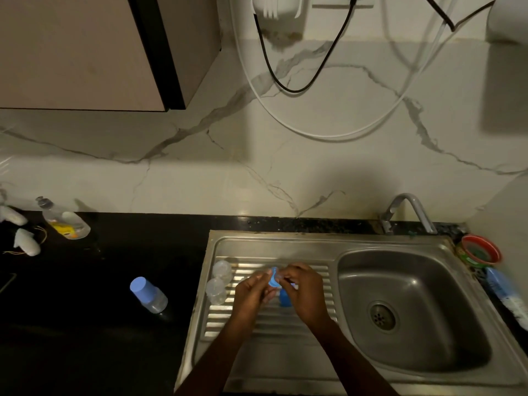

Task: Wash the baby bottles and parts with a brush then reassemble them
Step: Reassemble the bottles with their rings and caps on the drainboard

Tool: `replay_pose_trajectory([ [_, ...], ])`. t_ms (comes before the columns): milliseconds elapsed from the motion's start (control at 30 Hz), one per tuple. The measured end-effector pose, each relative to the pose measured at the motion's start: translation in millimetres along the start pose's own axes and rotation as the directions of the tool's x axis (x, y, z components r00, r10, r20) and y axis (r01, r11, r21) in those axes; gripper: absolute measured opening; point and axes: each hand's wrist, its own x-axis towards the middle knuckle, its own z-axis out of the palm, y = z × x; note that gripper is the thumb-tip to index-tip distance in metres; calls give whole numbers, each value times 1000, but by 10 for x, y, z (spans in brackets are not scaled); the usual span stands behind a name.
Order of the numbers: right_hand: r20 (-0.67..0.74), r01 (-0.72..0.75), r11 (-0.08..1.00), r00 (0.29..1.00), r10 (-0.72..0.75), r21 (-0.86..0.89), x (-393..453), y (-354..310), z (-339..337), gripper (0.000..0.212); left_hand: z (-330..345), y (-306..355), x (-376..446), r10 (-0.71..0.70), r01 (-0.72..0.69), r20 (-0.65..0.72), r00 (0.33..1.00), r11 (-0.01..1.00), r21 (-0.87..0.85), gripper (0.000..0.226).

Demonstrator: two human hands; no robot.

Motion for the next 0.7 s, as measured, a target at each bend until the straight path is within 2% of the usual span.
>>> replay_pose_trajectory([
  [100, 33, 49, 995, 998, -46, -87, -2, -10, 15, 8, 18, -5, 21, 28, -25, -48, 998, 997, 72, 21],
  [200, 7, 1, 994, 1000, 0, -111, -37, -3, 53, 9, 35, -14, 24, 98, -85, -71, 993, 982, 170, 21],
  [367, -113, -136, 990, 985, 130, -44, -156, -75, 127, 7, 43, -52, 17, 109, -99, -46, 993, 979, 178, 18],
  [533, -109, -215, 975, 972, 208, -56, -246, -79, 198, 7, 9, -58, 12, 61, -58, -11, 998, 981, 186, 21],
  [633, -120, -215, 973, 971, 205, -77, -208, -93, 164, 5, -15, -44, 18, 102, -106, 31, 994, 969, 225, 14],
  [700, -124, -240, 967, 966, 228, -92, -170, -82, 133, 4, 2, -22, 29, 157, -168, 60, 986, 941, 292, 19],
])
